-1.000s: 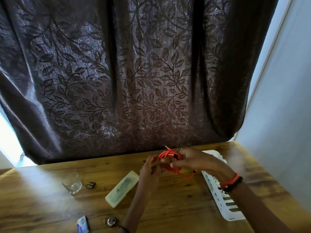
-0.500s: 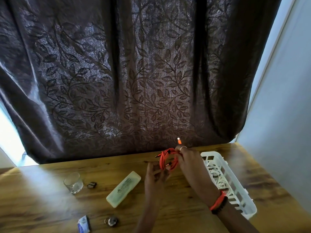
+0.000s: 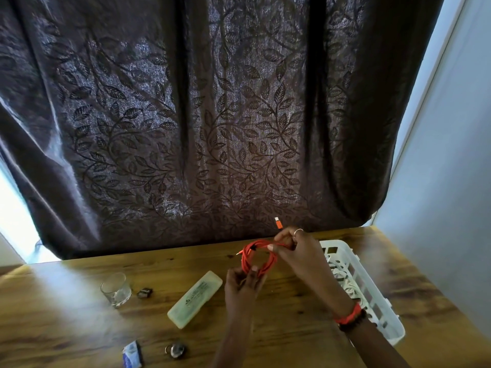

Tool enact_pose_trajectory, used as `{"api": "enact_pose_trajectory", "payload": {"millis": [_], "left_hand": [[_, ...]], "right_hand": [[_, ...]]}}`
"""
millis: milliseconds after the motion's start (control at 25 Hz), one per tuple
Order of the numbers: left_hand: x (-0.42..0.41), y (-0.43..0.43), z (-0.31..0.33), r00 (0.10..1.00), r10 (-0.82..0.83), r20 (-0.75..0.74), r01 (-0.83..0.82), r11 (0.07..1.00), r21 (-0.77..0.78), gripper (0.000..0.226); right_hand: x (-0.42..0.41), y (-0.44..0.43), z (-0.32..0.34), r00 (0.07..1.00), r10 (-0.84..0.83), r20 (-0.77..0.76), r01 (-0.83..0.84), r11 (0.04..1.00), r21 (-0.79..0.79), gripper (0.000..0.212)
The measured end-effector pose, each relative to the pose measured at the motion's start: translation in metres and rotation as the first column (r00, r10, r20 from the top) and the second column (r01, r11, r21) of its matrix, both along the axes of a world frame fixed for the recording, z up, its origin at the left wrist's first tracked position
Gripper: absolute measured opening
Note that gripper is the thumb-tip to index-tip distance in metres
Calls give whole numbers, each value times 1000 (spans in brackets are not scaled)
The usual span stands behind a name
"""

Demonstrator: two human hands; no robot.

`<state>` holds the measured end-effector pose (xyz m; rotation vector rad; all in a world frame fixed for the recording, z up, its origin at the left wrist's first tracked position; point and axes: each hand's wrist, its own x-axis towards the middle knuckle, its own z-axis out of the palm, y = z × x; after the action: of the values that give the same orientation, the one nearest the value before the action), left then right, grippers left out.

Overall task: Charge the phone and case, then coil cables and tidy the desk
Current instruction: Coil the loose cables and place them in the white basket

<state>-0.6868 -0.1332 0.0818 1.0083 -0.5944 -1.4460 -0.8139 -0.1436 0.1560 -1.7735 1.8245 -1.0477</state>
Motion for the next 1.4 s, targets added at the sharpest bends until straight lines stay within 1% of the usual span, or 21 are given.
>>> {"api": "enact_pose_trajectory", "payload": {"millis": [80,160,200,240,360,560,640,720,760,800,840,880,920,960,1000,1040,1120,1160,1240,1280,1400], "left_hand": [[-3,3,5,996,9,-86,-8,1000,5,10],[-7,5,7,988,13,-151,-14,1000,-3,9],[-8,7,7,983,9,-181,-10,1000,-5,9],[-9,8,7,979,0,-205,0,1000,-3,8],[-9,12,5,975,-56,-216,64,997,32,5],[-5,9,1,975,-141,-170,124,987,-106,13],[-7,9,1,971,-198,-136,181,976,-124,25],[-5,6,4,966,-257,-25,252,961,-117,33],[0,3,7,950,-285,125,298,948,-109,43],[7,-2,11,884,-306,353,362,927,-103,63],[17,-7,16,745,-316,587,449,889,-91,81],[24,-11,24,604,-308,735,522,850,-73,97],[31,-16,31,520,-276,809,527,848,-49,109],[37,-21,37,523,-237,819,489,870,-61,116],[42,-25,42,501,-170,849,477,872,-107,114],[42,-27,49,458,-124,880,524,838,-155,97],[39,-27,59,342,-33,939,616,763,-197,48],[37,-26,62,346,9,938,619,749,-236,35],[37,-26,60,373,47,927,592,757,-276,30],[36,-25,60,362,52,931,595,756,-273,30],[30,-19,49,358,41,933,584,770,-258,33]], "right_hand": [[-1,-3,-3,995,-73,69,75,997,-19,26],[-3,-5,-6,981,-116,156,112,993,34,45],[-4,-7,-7,982,-110,151,100,992,72,52],[-5,-9,-9,991,-79,106,69,993,96,54],[-6,-8,-12,1000,24,-20,-21,994,111,38],[-5,-1,-8,933,165,-320,-101,973,207,47],[-4,-3,-7,940,161,-301,-106,976,191,47],[-5,-6,-5,955,152,-253,-116,981,153,40],[-6,-6,-4,958,147,-247,-117,984,132,35],[-7,-7,-4,960,136,-245,-111,987,114,32],[-9,-7,-4,962,120,-245,-101,991,88,30],[-11,-5,-4,962,104,-252,-90,994,69,30],[-11,-4,-4,959,98,-267,-86,995,55,30],[-11,-3,-6,954,103,-280,-93,995,46,30],[-9,-3,-7,949,115,-293,-108,993,42,28],[-7,-2,-8,947,132,-294,-127,991,39,27],[0,-1,-8,950,167,-263,-163,986,36,28],[2,-1,-8,955,183,-233,-180,983,30,29],[3,0,-6,968,203,-148,-203,979,14,28],[1,-1,-4,970,205,-130,-206,978,6,25],[-7,-3,-5,958,216,-189,-214,976,31,25]]}}
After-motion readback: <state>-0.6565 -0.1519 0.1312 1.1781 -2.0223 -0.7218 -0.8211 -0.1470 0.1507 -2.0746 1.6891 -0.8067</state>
